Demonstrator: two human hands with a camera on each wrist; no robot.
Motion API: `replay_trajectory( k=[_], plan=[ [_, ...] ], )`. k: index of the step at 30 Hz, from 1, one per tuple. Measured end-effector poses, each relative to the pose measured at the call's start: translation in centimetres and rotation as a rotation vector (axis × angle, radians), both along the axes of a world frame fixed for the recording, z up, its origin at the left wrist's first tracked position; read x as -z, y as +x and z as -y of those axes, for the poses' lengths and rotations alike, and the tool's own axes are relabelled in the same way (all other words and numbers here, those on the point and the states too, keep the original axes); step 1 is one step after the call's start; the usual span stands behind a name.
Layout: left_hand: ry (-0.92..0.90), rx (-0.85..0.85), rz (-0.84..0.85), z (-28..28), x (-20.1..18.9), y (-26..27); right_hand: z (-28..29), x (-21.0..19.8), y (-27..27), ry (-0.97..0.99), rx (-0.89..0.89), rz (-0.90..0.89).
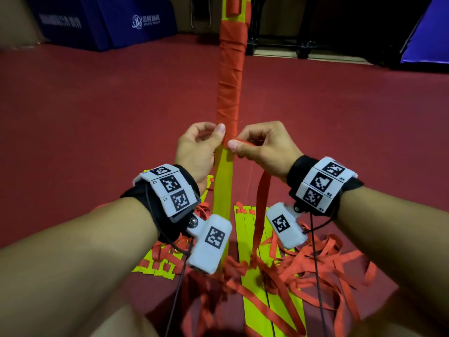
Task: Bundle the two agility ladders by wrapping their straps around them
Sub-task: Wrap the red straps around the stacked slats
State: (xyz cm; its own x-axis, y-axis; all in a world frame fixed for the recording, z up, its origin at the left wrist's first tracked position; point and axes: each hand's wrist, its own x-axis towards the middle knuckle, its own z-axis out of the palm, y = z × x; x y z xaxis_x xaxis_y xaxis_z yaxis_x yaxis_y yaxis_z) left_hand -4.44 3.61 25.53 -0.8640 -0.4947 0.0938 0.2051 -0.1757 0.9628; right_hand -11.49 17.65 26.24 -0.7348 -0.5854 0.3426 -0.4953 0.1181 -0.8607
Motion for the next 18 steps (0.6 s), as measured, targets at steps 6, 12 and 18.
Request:
replay_trajectory(
  k=[6,12,18],
  plan=[
    [-0.132,-0.013,0.084,-0.4,0.1,0.4,0.1,0.3,-0.1,0.005,-0.005,-0.008],
    [-0.078,0.154,0.122,-1.1,-0.7,1.0,0.2,0.2,0.0,-0.085,-0.033,0.051],
    [-0.097,0.222,0.076,-0.8,-0.4,1.2,0.0,0.1,-0.3,-0.056,-0.083,0.063]
  ],
)
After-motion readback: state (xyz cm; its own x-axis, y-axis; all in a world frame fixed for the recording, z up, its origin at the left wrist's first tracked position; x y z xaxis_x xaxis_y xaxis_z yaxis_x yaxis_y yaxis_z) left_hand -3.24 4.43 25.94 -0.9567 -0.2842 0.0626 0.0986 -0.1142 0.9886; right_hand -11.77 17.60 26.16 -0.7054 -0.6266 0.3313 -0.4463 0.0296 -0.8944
